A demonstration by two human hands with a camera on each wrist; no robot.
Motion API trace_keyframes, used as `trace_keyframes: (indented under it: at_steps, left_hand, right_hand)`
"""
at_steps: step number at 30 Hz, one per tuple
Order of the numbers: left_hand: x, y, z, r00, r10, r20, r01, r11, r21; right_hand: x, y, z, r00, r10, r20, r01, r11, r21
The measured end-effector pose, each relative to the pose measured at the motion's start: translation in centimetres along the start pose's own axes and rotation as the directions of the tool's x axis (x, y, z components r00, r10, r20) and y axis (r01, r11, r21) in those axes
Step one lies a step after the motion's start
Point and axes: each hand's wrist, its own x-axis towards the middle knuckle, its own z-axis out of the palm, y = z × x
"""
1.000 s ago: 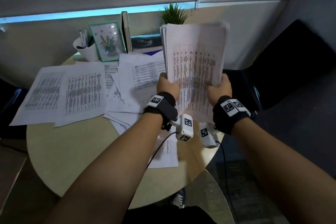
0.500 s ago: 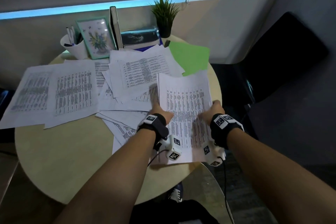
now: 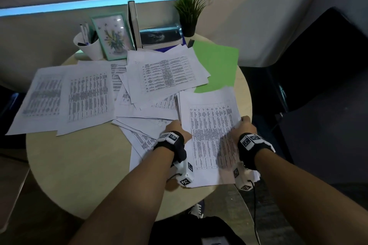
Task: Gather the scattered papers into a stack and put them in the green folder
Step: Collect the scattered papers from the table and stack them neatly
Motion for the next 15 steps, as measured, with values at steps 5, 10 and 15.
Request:
trace_keyframes:
  at_steps: [5,10,15]
  left_hand:
    - [0.0,-0.9,-1.1,0.999,0.014,-0.046,-0.015,1.0,-0.027]
    - [1.0,-2.9,-3.9,0.995,-0.008,-0.104,-0.003,0.995,-0.104]
    - [1.6,-6.1,-7.6,0.983,-0.006,-0.181,-0.021,0.989,-0.147]
  right_hand:
    - [-0.1,-1.1,0.2,0.998,0.029,-0.049,-0.033,0.996,-0.085]
    - [0.2,-4.2,0.9,0.992,-0.043,-0.116,0.025,0.988,-0.151]
    - [-0.3,-9.3,3.1,0.986,-0.162,-0.051,0.153,0.977,-0.151]
